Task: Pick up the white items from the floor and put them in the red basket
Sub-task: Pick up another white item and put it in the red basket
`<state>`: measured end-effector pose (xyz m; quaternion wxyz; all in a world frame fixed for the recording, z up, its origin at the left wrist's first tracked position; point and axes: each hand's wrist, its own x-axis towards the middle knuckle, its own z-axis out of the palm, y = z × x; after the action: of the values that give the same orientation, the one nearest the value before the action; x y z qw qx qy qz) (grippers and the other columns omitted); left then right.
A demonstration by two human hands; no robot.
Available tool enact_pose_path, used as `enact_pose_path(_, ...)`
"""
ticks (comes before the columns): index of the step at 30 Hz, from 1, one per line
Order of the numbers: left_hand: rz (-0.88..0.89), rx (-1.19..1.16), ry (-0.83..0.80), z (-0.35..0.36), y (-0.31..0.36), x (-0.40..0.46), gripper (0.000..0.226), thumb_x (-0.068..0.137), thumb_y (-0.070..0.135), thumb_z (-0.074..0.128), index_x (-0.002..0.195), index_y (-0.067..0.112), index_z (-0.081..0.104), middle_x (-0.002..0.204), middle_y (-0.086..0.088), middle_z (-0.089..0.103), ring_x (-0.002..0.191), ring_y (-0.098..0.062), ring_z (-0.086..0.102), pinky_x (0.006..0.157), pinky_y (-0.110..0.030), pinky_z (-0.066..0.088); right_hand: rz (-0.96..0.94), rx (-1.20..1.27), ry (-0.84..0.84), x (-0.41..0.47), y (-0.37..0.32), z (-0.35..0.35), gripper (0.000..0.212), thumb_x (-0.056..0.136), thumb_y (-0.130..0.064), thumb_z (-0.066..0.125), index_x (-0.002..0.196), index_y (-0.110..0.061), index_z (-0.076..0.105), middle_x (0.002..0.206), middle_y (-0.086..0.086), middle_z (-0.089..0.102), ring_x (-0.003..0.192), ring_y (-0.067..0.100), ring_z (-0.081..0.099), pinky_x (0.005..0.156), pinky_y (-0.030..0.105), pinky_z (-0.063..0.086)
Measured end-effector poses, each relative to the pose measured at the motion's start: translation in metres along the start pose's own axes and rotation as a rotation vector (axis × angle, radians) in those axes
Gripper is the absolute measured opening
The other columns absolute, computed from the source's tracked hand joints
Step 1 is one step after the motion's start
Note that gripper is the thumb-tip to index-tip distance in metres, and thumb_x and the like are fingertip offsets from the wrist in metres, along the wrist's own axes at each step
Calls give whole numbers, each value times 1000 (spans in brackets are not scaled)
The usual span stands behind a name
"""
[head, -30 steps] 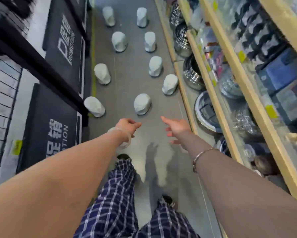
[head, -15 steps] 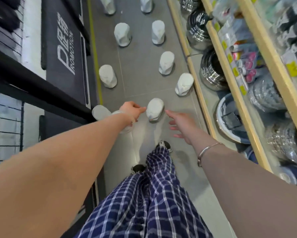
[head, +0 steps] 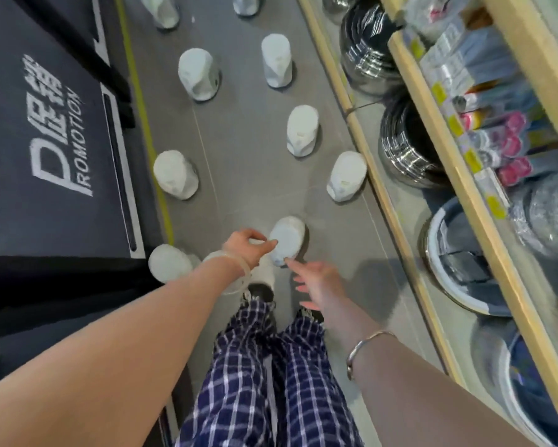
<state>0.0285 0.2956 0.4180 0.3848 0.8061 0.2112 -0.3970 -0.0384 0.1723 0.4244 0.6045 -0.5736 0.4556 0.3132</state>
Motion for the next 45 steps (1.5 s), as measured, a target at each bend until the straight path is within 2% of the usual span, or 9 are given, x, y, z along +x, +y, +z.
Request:
enact_pose_path(6,4,153,-81,29,-18,119,41,87,35,62,119,10,56,109,-11,63,97,-28,63,73,-31,48,76,61,4,103,18,20,23,86,-38,65,89,-17,55,114,18,64,107,32,60,79,39,54)
enact_pose_path(9,-11,208,-101,50,-44,185,37,85,37,63,114,14,58,103,-9,63,93,-29,64,76,-32,48,98,123,34,163,37,29,24,86,-32,66,74,-19,50,83,2,59,89,20,62,86,46,53)
enact_pose_path(11,2,205,-102,66,-64,228,37,84,32,66,115,13,58,100,-8,61,88,-27,60,76,-30,46,121,167,76,209,56,39,19,82,-23,72,84,-12,57,76,-5,52,76,10,54,94,49,50)
enact_pose_path(15,79,153,-81,102,-102,298,45,78,26,73,119,16,56,116,-8,57,101,-26,55,93,-33,44,259,250,107,292,97,63,83,73,-25,81,136,-7,31,121,9,47,105,21,48,101,45,46)
enact_pose_path(19,108,234,-83,125,-120,357,95,51,56,78,134,30,40,133,-9,48,122,-30,48,105,-41,40,336,361,88,355,125,81,92,73,-31,80,142,-8,23,136,9,40,111,22,43,99,46,46)
enact_pose_path(25,87,292,-234,151,-132,433,111,66,46,78,149,29,6,150,2,32,136,-23,35,109,-34,31,315,653,27,436,160,107,67,66,-35,83,124,-22,53,115,-2,60,113,23,53,82,45,52)
enact_pose_path(30,-102,253,-195,147,-143,432,103,59,50,81,140,32,21,131,2,45,114,-34,50,80,-55,53,106,578,96,450,164,89,47,73,-27,79,115,-16,62,111,6,70,98,19,67,76,36,56)
enact_pose_path(40,-94,173,-347,157,-117,437,91,66,31,82,137,48,28,140,7,35,124,-31,41,75,-60,54,-82,56,125,473,148,-9,66,60,-33,87,113,-17,52,109,0,65,92,15,64,71,32,55)
enact_pose_path(45,-125,129,-418,163,-120,453,74,67,29,80,126,48,38,128,7,44,114,-32,49,67,-59,55,-143,122,87,482,161,-10,58,63,-30,85,110,-21,52,98,-9,63,79,2,61,44,11,45)
